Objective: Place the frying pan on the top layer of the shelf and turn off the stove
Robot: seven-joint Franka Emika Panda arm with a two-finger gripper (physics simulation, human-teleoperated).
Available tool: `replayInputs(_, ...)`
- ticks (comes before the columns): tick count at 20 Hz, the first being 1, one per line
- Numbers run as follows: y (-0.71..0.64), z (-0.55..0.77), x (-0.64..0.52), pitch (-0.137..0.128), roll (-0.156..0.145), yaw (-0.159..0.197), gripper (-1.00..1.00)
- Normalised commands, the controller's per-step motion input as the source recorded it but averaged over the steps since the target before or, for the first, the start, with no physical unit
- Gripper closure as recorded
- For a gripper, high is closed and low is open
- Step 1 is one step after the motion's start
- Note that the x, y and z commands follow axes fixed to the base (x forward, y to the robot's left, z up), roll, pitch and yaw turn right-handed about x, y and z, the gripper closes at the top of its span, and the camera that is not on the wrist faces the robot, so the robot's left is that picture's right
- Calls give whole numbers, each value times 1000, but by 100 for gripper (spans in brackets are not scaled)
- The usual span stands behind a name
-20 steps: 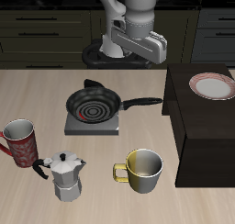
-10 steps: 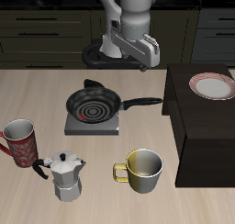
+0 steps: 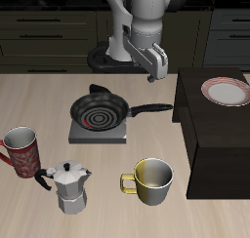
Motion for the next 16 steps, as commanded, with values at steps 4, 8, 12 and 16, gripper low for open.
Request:
replayInputs(4, -33, -112, -6, 14, -1, -62, -100)
replayInputs(8, 76, -175, -96, -12, 2, -44, -100)
replayInputs(12, 246, -271, 40, 38, 58, -58, -100)
replayInputs(16, 122, -274, 69, 31, 26, -31, -100)
